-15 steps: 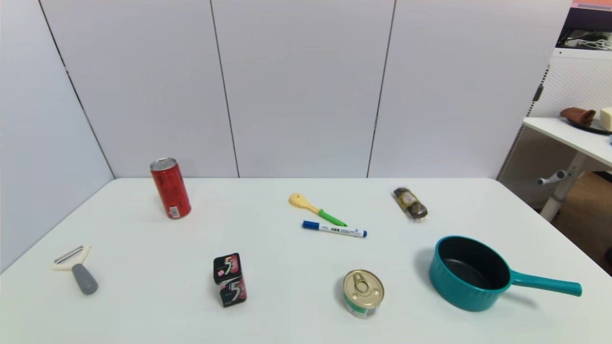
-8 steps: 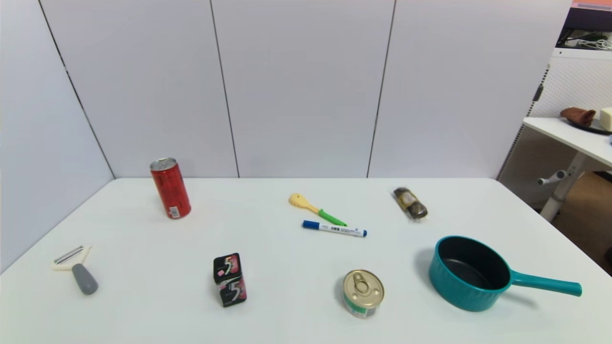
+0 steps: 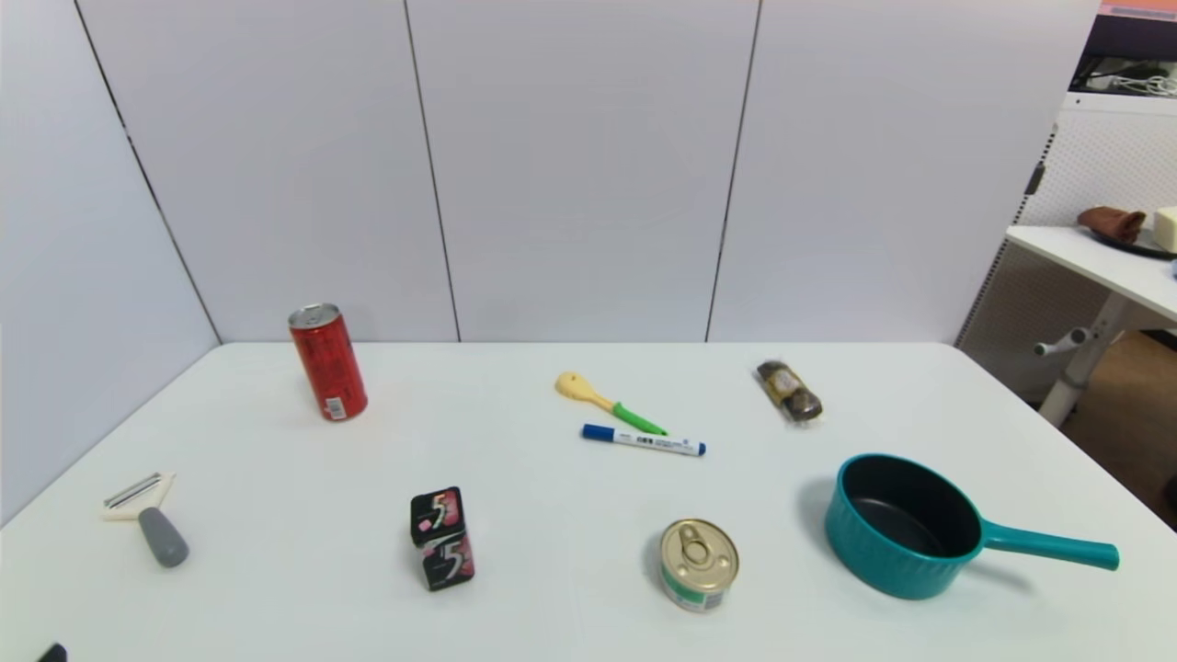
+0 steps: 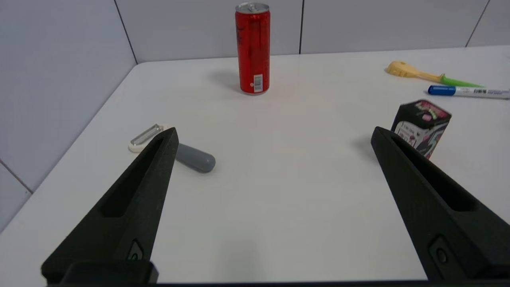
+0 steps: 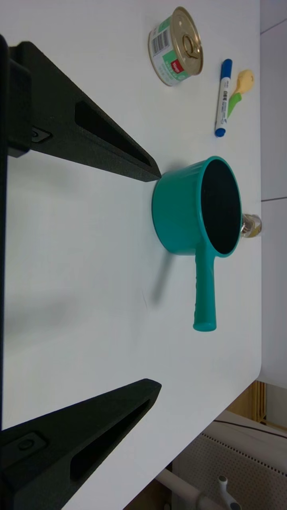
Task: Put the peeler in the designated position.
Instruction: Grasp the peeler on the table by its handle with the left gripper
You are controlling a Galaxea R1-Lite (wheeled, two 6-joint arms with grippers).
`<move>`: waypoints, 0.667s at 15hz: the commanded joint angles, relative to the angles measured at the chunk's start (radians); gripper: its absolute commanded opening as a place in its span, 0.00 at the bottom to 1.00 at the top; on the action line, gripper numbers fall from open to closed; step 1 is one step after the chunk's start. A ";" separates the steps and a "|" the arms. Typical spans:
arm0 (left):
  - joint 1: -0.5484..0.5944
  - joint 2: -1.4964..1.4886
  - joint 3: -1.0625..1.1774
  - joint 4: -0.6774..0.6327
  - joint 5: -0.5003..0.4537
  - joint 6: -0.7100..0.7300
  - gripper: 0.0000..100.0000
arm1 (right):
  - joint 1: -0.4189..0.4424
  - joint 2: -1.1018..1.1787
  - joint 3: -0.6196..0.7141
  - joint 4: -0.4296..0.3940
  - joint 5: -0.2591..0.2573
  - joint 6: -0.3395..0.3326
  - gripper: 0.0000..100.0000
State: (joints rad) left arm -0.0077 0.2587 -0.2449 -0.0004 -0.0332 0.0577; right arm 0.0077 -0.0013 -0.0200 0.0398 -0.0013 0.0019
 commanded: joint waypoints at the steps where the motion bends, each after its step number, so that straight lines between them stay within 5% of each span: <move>1: 0.000 0.498 -0.551 0.109 0.003 -0.091 1.00 | 0.000 0.000 0.000 0.000 0.000 0.000 1.00; 5: 0.147 0.789 -0.955 0.227 -0.004 -0.107 1.00 | 0.000 0.000 0.000 0.000 0.000 0.000 1.00; 10: 0.230 1.030 -1.189 0.339 -0.017 0.129 1.00 | 0.000 0.000 0.000 0.000 0.000 0.000 1.00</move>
State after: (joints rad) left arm 0.1640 1.0972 -1.3326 0.2966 -0.0417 0.0355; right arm 0.0072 -0.0013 -0.0200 0.0394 -0.0023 0.0017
